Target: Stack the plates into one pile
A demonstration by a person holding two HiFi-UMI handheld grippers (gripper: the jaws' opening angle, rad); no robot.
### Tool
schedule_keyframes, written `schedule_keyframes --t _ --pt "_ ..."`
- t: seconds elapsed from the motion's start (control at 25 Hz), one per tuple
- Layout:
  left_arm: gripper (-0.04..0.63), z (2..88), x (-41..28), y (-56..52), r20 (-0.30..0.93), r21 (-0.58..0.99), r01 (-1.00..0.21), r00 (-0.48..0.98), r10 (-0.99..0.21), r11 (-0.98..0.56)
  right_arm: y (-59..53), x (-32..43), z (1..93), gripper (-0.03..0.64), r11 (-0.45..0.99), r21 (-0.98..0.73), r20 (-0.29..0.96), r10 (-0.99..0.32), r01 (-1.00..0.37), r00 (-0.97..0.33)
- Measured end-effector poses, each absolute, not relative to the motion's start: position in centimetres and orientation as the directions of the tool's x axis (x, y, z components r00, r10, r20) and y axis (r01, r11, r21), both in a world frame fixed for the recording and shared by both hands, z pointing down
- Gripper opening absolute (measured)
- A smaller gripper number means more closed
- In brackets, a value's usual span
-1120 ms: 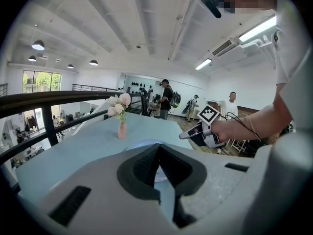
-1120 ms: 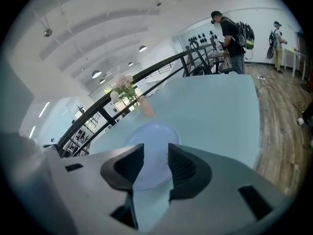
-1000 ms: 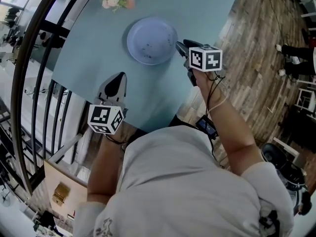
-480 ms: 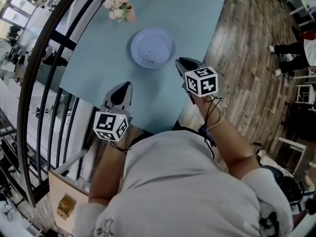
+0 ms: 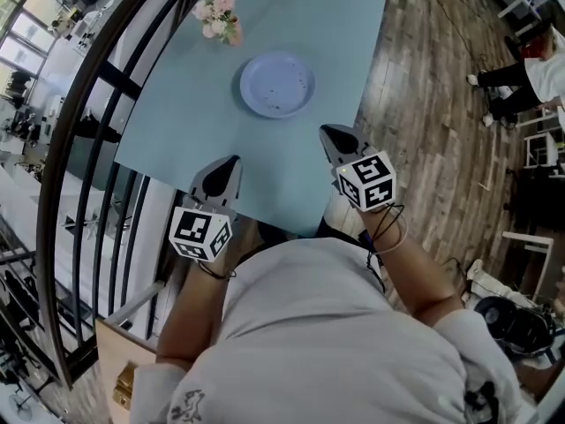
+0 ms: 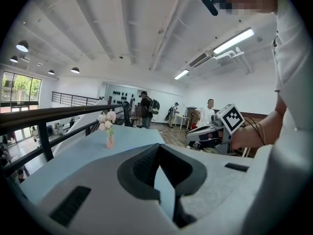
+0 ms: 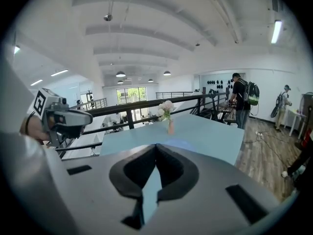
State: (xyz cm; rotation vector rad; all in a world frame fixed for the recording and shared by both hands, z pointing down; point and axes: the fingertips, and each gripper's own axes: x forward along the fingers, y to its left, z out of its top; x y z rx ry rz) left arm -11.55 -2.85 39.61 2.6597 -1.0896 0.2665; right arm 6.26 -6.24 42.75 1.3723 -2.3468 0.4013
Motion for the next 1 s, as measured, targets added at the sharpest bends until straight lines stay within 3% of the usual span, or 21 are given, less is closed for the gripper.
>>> schedule_keyframes --t 0.48,1.0 --pt "0.005 37.2 -12.7 1.7 0.206 0.115 -0.77 0.637 -0.743 -0.628 -0.5 5.1 39.3 0.006 0.629 0.018 0.367 -0.727 -0.777 -0.58" --pt "0.005 34.8 -3.8 7.8 0.173 0.058 -0.844 0.535 -0.827 -0.533 5.5 13.8 37.6 0.006 0.743 0.036 0.301 -0.645 -0.668 -0.702"
